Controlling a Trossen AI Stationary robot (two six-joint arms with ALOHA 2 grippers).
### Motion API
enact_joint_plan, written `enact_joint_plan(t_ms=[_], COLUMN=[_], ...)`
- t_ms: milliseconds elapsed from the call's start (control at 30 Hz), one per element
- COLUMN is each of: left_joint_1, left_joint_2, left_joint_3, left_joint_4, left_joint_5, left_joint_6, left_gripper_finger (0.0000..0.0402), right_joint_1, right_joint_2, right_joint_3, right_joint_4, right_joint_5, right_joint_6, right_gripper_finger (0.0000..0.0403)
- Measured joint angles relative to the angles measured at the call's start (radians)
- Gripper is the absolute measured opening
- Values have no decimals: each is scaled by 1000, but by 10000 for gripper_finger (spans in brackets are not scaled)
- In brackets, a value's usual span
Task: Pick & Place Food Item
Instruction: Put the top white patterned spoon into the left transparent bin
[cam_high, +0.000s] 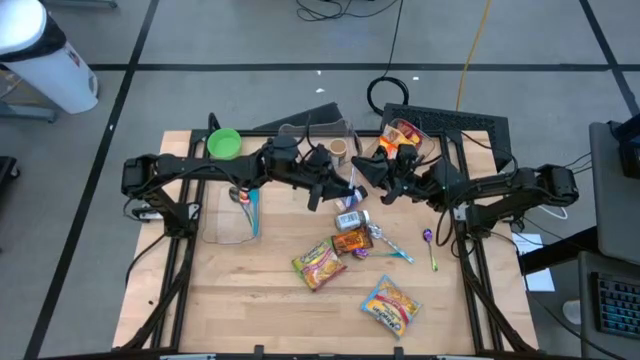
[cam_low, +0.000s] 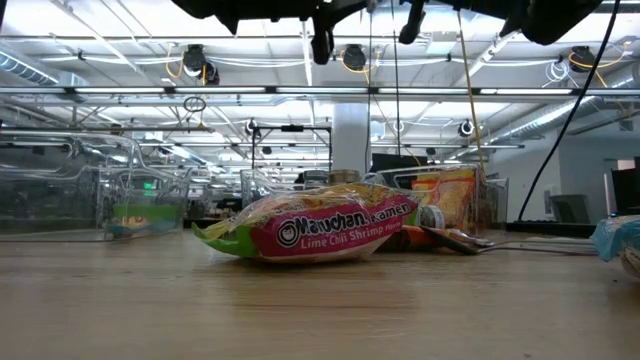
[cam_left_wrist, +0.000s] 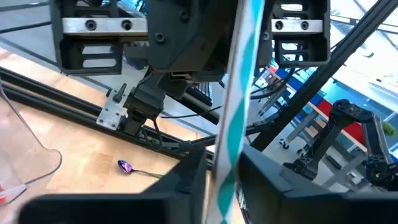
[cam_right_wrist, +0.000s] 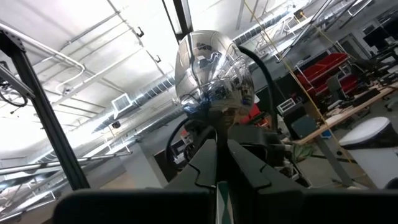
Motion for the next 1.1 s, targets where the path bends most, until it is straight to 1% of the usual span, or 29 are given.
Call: enact_joint_plan(t_ms=[67, 100, 367, 467, 567, 667, 867, 1000, 1100], left_joint_1=[0, 0, 0, 0, 0, 1, 11, 25, 41], left_joint_2=[0, 0, -1, -1, -1, -11, -45, -97, -155], left_joint_3=[0, 0, 0, 0, 0, 0, 0, 0, 0], left_joint_4=[1, 1, 0, 0, 0, -17, -58, -162, -265], left_joint_5=[0, 0, 0, -3, -9, -31, -66, -134, -183], left_joint_6=[10, 14, 23, 23, 30, 39, 57, 93, 107], left_gripper_finger=[55, 46, 46, 46, 46, 46, 46, 46, 46], right_joint_1=[0, 0, 0, 0, 0, 0, -9, -17, -26], right_joint_2=[0, 0, 0, 0, 0, -1, -22, -50, -68], right_joint_3=[0, 0, 0, 0, 0, 0, 0, 1, 0], right_joint_4=[-2, -1, -1, 0, 6, 8, 17, 23, 19], right_joint_5=[1, 1, 0, 0, 1, 24, 15, 11, 18], right_joint_6=[1, 3, 2, 2, 15, 29, 43, 32, 19], right_gripper_finger=[4, 4, 4, 11, 33, 64, 130, 161, 175])
